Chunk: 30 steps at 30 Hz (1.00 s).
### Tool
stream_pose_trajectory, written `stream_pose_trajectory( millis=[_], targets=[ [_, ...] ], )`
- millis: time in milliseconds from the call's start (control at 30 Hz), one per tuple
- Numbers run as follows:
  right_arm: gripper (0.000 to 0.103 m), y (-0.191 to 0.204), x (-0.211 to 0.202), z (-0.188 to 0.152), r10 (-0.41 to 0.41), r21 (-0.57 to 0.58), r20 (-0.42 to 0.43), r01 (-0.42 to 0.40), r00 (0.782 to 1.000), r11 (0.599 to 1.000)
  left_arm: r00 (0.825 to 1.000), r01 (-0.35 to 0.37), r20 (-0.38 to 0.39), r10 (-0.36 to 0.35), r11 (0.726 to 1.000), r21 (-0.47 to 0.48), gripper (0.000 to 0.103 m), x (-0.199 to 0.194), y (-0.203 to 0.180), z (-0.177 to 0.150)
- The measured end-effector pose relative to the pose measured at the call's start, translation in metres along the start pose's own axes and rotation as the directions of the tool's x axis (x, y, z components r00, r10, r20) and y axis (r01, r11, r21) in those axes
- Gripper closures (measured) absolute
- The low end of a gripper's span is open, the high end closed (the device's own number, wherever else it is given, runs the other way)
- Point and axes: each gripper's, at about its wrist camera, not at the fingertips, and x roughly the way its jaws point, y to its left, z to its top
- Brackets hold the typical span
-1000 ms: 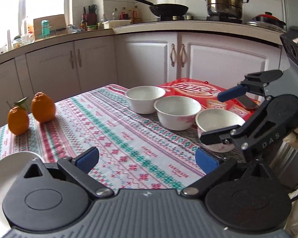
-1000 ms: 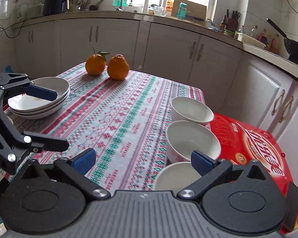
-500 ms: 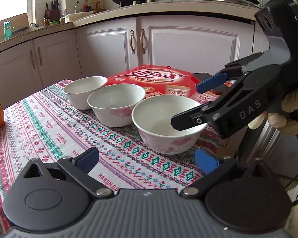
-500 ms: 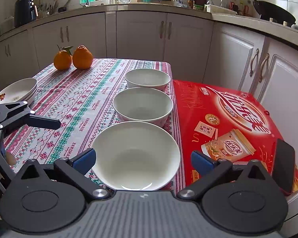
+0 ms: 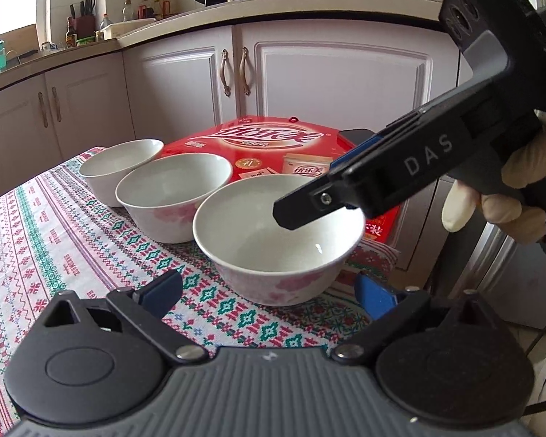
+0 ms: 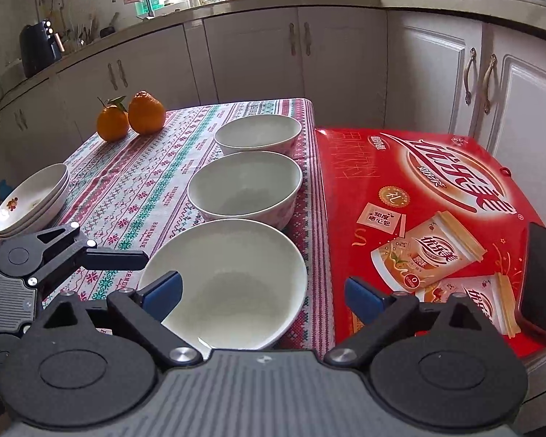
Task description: Organize plates and bowls
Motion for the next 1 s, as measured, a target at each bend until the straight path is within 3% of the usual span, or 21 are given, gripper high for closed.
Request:
stream_pose_trajectory(
  millis=[167,233,300,500,1000],
  targets=[
    [0.018,-0.002,0.007,0.001,0.040,0.014,-0.021,-0.039,0.999,0.999,1.000,0.018,0.006,-0.018,1.000,-0.009,0.009,0.000,0.001,0.001],
    [0.021,-0.002,0.010,0.001,0.046,0.012,-0.028,-0.045,0.999,0.999,1.000,0.024,0.005,-0.024,1.000,-0.014,0.019,0.001,0.002,0.002],
    [0.023,-0.001,0.012,0.001,0.053,0.010,-0.031,-0.053,0.998,0.999,1.000,0.030,0.001,-0.030,0.999,-0.023,0.022,0.003,0.003,0.002],
    [0.029,0.000,0.016,0.002,0.070,0.008,-0.045,-0.069,0.997,0.998,0.999,0.045,0.010,-0.045,0.999,-0.028,0.025,0.004,0.003,0.004],
    [0.029,0.006,0.013,0.004,0.074,0.000,-0.046,-0.074,0.996,0.997,0.999,0.049,-0.009,-0.049,0.998,-0.028,0.025,-0.001,0.005,0.003]
  ],
)
